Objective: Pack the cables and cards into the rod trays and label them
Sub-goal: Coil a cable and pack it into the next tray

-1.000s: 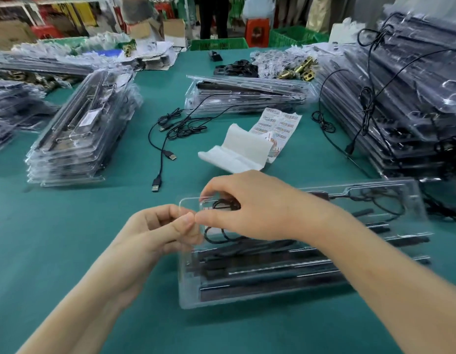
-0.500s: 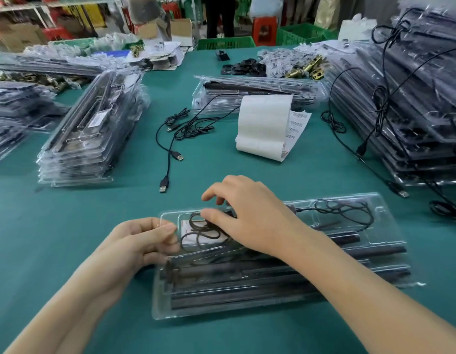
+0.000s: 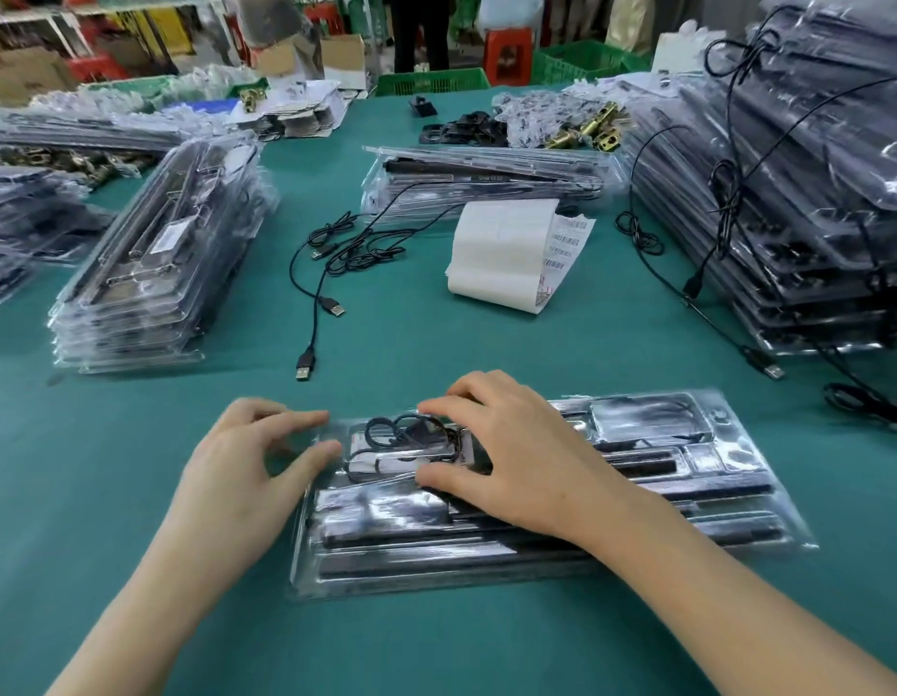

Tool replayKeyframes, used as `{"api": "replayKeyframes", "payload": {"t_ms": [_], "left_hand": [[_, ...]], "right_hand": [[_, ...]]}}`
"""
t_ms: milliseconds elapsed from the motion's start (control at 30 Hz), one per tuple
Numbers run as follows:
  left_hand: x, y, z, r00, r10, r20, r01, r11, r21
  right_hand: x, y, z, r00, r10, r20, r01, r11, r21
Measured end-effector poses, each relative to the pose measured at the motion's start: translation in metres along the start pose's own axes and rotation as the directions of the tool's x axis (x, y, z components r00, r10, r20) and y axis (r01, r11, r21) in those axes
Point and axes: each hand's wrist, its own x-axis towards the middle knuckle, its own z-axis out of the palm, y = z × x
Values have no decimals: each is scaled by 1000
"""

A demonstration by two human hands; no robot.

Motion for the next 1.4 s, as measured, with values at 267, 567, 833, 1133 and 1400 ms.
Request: {"api": "replayKeyframes", "payload": {"t_ms": [267,567,833,1133,1400], "left_hand": [[-8,26,13,928,328,176,-353,926,132],[-14,31,33,927,294,233,-339,922,188],[-1,48,25,905,301,300,-384,882,274],[65,123,38,792,202,576,-411,875,257],[74,131,36,747,170,642,-471,818,331]], "right_hand": [[1,0,5,1000,-26,-8,25,997,-76],[-11,20,-13,996,38,-75,-46,994,-96],[-17,34,-19,986,118,-121,-120,993,-15],[0,31,-14,983,144,-109,-138,988,62],[-18,56,-26,976,154,-153,-140,986,95]]}}
